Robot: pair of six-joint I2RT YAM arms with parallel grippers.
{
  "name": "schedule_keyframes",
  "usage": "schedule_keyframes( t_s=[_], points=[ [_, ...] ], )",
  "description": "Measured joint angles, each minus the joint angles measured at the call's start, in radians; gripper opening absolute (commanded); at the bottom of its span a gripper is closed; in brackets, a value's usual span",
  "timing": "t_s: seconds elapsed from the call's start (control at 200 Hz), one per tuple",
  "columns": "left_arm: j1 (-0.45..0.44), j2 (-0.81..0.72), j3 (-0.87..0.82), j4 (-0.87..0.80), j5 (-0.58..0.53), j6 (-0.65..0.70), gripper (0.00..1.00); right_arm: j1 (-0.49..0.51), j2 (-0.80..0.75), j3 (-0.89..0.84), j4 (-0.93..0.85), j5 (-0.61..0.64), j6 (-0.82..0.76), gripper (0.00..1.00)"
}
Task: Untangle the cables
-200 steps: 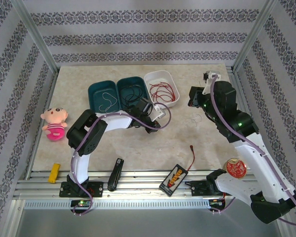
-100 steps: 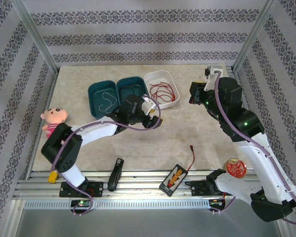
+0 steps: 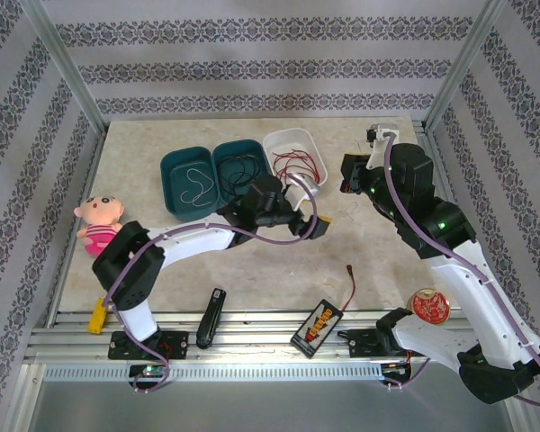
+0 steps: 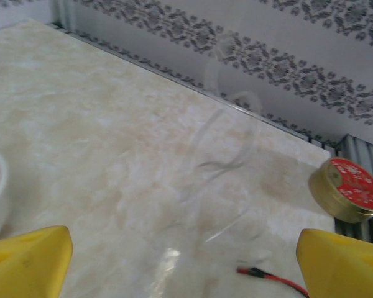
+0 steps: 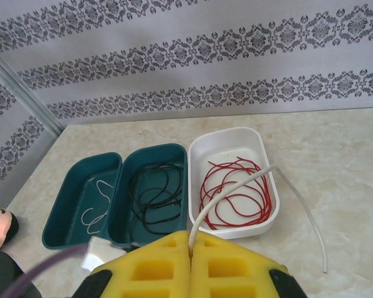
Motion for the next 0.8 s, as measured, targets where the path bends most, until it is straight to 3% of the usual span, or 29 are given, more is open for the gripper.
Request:
schedule_keyframes(
  t_s=[0.05,0.2,0.36,0.56,0.625,0.799],
  points=[
    [-0.015,0.021,0.023,-0.011,0.002,0.011,0.91,0.004,0.0,-0.003,0.0,0.0,0.002,0.0],
    [-0.03,0.057,0.053,-0.042,-0.005,0.047,0.61,0.006,-0.003,-0.003,0.0,0.0,0.004,0.0],
    [-0.029,0.063,0.045,-0.056,-0.021,0.064,0.42,0.006,-0.004,-0.003,0.0,0.0,0.003,0.0],
    [-0.014,0.064,-0.002,-0.056,-0.036,0.062,0.1,0.006,-0.004,-0.003,0.0,0.001,0.002,0.0],
    [-0.01,0.064,-0.005,-0.056,-0.035,0.062,0.05,0.006,-0.004,-0.003,0.0,0.001,0.002,0.0],
    [-0.009,0.066,-0.009,-0.055,-0.035,0.063,0.05,0.006,-0.004,0.012,-0.003,0.01,-0.01,0.0]
  ],
)
